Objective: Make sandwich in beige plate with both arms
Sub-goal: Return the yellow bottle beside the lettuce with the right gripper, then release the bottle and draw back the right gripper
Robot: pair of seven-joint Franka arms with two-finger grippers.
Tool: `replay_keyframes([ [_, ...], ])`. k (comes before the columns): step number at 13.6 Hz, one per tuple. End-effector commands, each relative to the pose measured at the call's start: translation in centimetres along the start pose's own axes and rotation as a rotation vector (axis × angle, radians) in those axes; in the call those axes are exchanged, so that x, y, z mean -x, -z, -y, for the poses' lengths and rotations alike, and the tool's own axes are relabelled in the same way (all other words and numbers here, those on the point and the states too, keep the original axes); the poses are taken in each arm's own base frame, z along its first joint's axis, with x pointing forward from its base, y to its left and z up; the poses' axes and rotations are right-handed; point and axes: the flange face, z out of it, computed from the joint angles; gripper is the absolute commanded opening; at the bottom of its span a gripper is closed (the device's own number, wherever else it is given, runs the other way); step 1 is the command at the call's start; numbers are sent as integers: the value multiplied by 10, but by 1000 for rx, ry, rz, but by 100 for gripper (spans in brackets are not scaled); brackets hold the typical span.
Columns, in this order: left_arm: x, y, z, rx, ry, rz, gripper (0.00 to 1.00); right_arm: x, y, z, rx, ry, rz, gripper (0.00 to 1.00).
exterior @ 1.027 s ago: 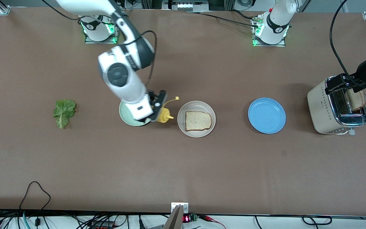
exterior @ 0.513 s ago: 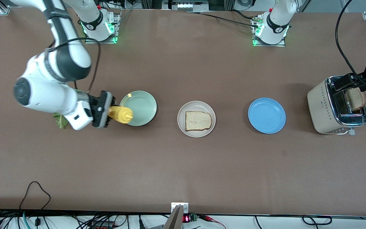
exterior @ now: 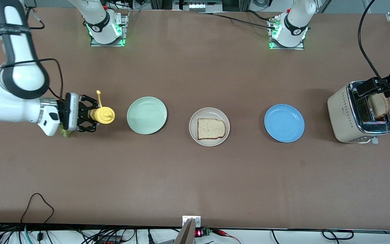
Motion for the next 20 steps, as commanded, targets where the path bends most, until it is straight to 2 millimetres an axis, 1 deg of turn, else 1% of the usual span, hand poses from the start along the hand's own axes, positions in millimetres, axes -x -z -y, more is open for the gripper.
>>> replay_keyframes([
  [1, 3, 4, 6, -14, -16, 0, 100, 48, -10, 26, 11, 82, -155, 11],
  [3, 4, 8, 6, -14, -16, -6, 100, 78, -29, 39, 20, 140, -217, 11],
  [5, 4, 8, 3, -12, -20, -7, 100, 102, -42, 47, 27, 190, -252, 12],
  [7, 5, 8, 1, -11, -23, -4, 100, 120, -57, 48, 13, 211, -264, 13],
  [9, 4, 6, 2, -6, -20, -1, 100, 140, -68, 46, 19, 229, -286, 13],
  [11, 7, 2, 5, -7, -16, 27, 100, 156, -80, 45, 22, 233, -314, 13],
  [13, 7, 1, 4, -9, -17, 33, 100, 169, -94, 45, 23, 225, -343, 14],
  [14, 7, -1, 1, -9, -22, 36, 100, 172, -98, 45, 21, 225, -348, 14],
  [17, 7, 0, 3, -4, -9, 35, 100, 176, -99, 45, 22, 216, -353, 16],
  [19, 7, 0, 0, -6, -16, 35, 100, 183, -100, 46, 25, 208, -359, 28],
  [20, 7, 0, 1, -6, -16, 38, 100, 185, -102, 46, 21, 203, -364, 37],
])
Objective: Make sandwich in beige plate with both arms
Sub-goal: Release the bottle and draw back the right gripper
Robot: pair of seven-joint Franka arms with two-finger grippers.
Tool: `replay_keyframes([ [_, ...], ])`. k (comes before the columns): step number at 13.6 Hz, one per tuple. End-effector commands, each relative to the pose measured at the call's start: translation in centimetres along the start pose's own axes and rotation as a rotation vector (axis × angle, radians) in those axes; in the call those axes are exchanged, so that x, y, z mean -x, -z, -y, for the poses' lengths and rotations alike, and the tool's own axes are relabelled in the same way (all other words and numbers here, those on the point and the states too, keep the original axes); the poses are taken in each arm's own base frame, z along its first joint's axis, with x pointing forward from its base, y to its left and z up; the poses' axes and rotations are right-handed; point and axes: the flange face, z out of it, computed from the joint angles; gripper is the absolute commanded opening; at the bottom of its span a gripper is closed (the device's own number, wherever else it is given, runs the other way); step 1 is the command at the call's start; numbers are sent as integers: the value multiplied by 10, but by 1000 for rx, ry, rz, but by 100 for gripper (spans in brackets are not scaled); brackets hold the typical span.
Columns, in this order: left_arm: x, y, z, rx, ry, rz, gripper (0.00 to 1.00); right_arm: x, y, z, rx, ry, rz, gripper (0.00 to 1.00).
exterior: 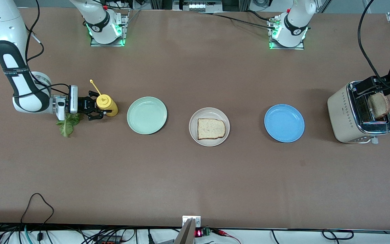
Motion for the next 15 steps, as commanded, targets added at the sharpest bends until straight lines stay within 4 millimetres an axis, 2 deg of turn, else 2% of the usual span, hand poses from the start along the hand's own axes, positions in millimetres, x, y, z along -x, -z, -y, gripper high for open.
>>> replay_keyframes([
  [1, 4, 6, 0, -3, -20, 1, 100, 4, 3, 1, 24, 4, -33, 55],
  [2, 4, 9, 1, -7, -20, -7, 100, 5, 4, 1, 23, 3, -36, 74],
  [4, 5, 9, -1, -6, -23, -6, 100, 4, 2, 1, 22, 3, -35, 94],
  [5, 5, 10, 1, -7, -22, -7, 100, 6, 3, 1, 24, 0, -34, 100],
  [8, 6, 9, 3, -15, -21, -3, 100, 9, 9, 2, 34, -18, -36, 100],
  [10, 6, 9, 2, -15, -23, -2, 100, 10, 22, 2, 46, -15, -26, 100],
  [15, 7, 11, 1, -5, -23, -7, 100, 31, 56, 20, 31, -19, 22, 100],
])
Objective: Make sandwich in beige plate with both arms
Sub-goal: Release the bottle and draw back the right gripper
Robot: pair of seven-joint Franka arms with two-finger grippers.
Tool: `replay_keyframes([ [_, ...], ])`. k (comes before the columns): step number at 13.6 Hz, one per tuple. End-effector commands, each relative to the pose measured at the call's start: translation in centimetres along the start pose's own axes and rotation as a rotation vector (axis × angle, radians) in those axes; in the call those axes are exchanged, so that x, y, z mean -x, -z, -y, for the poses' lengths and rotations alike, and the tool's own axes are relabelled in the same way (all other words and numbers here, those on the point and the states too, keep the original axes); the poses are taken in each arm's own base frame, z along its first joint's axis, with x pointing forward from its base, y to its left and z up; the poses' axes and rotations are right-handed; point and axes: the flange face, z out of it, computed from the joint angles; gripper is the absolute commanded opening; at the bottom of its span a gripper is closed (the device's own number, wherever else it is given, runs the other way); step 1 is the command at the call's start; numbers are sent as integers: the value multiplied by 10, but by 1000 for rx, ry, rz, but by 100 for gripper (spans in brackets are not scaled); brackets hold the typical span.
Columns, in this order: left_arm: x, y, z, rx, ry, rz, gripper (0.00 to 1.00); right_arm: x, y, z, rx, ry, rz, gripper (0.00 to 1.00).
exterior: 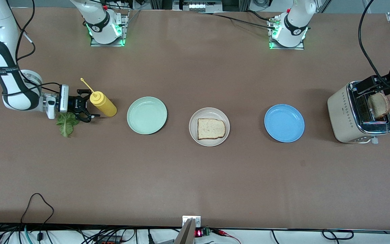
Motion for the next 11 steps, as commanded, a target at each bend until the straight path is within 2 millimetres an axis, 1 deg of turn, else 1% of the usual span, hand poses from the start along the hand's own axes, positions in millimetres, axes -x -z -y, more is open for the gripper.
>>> replay_keyframes([
  [1, 6, 9, 1, -5, -18, -5, 100, -3, 18, 3, -8, 27, 18, 100],
  [3, 6, 9, 1, -5, -20, -5, 100, -9, 32, 2, 10, 17, 37, 100],
  [4, 6, 9, 0, -5, -21, -4, 100, -12, 43, 3, 29, -33, 47, 100],
  [6, 6, 6, 1, -4, -18, 2, 100, -28, 67, 2, 69, -180, 77, 100],
  [8, 6, 6, 1, -4, -18, 4, 100, -48, 86, -7, 93, -321, 129, 100],
  [10, 6, 6, 1, -4, -17, 2, 100, -63, 105, -19, 158, -482, 176, 100],
  [11, 6, 7, 1, -4, -17, 1, 100, -66, 114, -24, 194, -569, 216, 100],
])
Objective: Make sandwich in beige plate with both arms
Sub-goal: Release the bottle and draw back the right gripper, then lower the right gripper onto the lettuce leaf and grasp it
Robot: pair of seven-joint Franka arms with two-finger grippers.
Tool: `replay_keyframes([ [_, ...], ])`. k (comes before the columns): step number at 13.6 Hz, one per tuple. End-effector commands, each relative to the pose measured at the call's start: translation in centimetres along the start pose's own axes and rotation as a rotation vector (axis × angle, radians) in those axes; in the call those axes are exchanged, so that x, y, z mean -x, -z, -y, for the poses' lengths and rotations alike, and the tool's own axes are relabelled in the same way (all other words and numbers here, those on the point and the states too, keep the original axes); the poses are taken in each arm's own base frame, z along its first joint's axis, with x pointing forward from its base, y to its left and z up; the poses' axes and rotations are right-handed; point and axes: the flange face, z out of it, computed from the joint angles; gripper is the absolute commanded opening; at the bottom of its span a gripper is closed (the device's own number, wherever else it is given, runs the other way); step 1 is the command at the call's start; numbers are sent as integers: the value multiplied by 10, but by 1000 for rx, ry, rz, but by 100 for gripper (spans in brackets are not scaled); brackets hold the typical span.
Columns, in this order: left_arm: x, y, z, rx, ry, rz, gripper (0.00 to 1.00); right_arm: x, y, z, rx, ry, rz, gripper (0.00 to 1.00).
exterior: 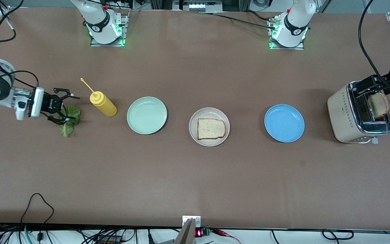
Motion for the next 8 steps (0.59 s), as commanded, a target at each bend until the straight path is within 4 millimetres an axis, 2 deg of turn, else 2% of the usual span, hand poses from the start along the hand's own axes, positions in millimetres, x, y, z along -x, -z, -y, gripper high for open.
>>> replay_keyframes([
  [1, 6, 6, 2, -3, -14, 1, 100, -15, 24, -9, 98, -210, 91, 100],
  [3, 6, 6, 3, -3, -13, 1, 100, -25, 37, -21, 203, -351, 146, 100],
  [8, 6, 7, 2, -3, -14, -2, 100, -55, 23, -35, 467, -690, 330, 100],
])
